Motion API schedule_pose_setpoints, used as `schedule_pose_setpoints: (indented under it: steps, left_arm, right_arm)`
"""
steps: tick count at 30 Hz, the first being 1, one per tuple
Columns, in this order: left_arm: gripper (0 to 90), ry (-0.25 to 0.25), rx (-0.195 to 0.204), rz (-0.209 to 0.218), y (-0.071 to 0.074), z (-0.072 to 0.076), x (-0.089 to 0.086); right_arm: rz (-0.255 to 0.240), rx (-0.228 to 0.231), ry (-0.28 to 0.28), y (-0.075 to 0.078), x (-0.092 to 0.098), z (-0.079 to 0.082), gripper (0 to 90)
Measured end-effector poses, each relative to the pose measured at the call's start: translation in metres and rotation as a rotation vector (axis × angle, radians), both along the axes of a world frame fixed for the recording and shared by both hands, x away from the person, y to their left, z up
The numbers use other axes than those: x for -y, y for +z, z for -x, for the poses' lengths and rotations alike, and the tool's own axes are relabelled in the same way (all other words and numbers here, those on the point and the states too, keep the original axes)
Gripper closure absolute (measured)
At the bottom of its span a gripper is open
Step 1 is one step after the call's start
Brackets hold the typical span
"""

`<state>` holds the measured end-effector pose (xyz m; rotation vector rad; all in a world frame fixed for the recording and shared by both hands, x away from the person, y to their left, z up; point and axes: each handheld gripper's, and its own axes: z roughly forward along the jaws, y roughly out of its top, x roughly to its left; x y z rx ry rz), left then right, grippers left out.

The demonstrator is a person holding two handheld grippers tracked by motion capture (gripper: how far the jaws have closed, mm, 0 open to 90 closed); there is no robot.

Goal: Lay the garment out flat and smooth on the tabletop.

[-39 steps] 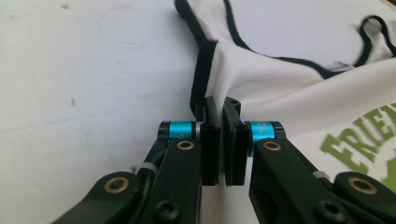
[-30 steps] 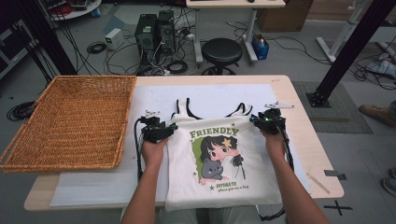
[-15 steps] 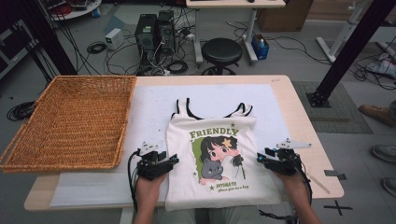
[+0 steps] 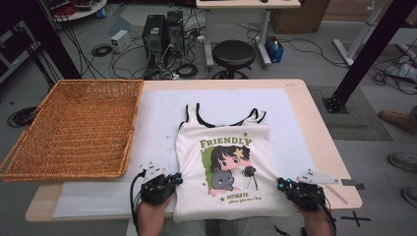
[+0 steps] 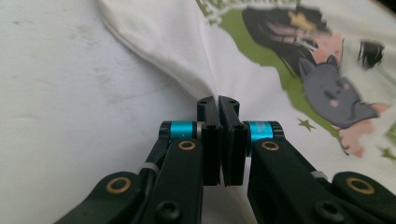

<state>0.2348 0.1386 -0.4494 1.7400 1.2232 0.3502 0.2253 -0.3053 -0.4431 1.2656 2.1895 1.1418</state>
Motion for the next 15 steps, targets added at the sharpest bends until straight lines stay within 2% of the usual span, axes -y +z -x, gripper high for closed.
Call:
schedule_pose_setpoints:
  steps: [2, 5, 6, 7, 8, 10, 11, 12, 13, 15]
  left_arm:
    - [87.6, -0.004, 0.016, 0.017, 0.004, 0.009, -0.006]
    - [86.9, -0.044, 0.018, 0.062, 0.008, 0.018, -0.009]
    - [82.1, -0.062, 0.017, 0.063, 0.008, 0.018, -0.006]
    - [68.7, -0.067, 0.019, 0.053, 0.008, 0.016, -0.004]
    - [48.7, -0.055, 0.022, 0.045, 0.008, 0.013, -0.001]
    - [48.4, -0.033, 0.026, 0.067, 0.009, 0.007, -0.001]
    - [47.1, -0.005, 0.034, 0.076, 0.010, 0.002, -0.001]
    - [44.9, 0.010, 0.035, 0.077, 0.011, -0.002, -0.001]
    - [44.2, 0.022, 0.033, 0.072, 0.011, -0.010, 0.000]
    - [44.2, 0.037, -0.002, 0.044, 0.008, -0.027, 0.003]
  right_arm:
    - [-0.013, 0.001, 0.002, 0.007, 0.001, 0.015, 89.4]
    - [-0.006, 0.004, 0.012, 0.017, 0.001, 0.033, 89.1]
    - [-0.001, 0.005, 0.016, 0.018, 0.000, 0.036, 87.2]
    - [0.007, -0.001, 0.014, 0.018, -0.001, 0.036, 78.8]
    - [0.014, 0.002, 0.001, 0.017, -0.002, 0.034, 71.1]
    - [-0.002, -0.007, -0.009, 0.015, -0.002, 0.025, 67.5]
    - [-0.003, 0.000, -0.032, 0.014, -0.002, 0.019, 62.9]
    - [-0.027, 0.003, -0.054, 0.014, -0.003, 0.011, 62.2]
    - [-0.030, 0.006, -0.061, 0.014, -0.004, 0.005, 60.6]
    - [-0.022, -0.003, -0.081, 0.010, -0.009, -0.018, 53.7]
